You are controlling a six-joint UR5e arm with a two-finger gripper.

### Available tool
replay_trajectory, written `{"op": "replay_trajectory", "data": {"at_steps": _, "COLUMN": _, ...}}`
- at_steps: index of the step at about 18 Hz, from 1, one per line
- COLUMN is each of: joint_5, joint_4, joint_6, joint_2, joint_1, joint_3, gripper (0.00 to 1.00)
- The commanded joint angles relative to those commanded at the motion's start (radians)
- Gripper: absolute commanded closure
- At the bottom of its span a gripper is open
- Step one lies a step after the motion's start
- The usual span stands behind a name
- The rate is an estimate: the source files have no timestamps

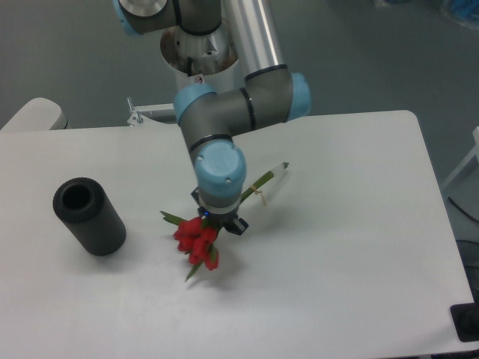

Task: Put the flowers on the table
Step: 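Carry the held tulips toward the black vase and lower them, then open the gripper to release the tulips onto the table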

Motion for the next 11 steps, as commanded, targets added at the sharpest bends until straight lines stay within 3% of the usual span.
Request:
{"op": "replay_trajectory", "data": {"at_steps": 2, "joint_5": 0.005, "joint_4": 0.008, "joint_6": 0.002, "joint_2": -0.005, "joint_1": -0.003, "joint_3": -0.008, "gripper": 0.66}}
{"op": "replay_trajectory", "data": {"at_steps": 4, "joint_5": 0.005, "joint_4": 0.008, "joint_6": 0.014, "joint_2": -0.006, "joint_1": -0.005, "joint_3": 0.0, "gripper": 0.53}}
{"op": "replay_trajectory", "data": {"at_steps": 5, "joint_5": 0.003, "joint_4": 0.008, "joint_6": 0.014, "joint_2": -0.009, "joint_1": -0.005, "joint_3": 0.003, "gripper": 0.34}}
{"op": "replay_trajectory", "data": {"at_steps": 6, "joint_5": 0.003, "joint_4": 0.011, "joint_6": 0.008, "joint_2": -0.011, "joint_1": -0.005, "joint_3": 0.005, "gripper": 0.0}}
{"op": "replay_trajectory", "data": {"at_steps": 11, "joint_5": 0.006, "joint_4": 0.057, "joint_6": 0.014, "joint_2": -0.014, "joint_1": 0.001, "joint_3": 0.011, "gripper": 0.0}}
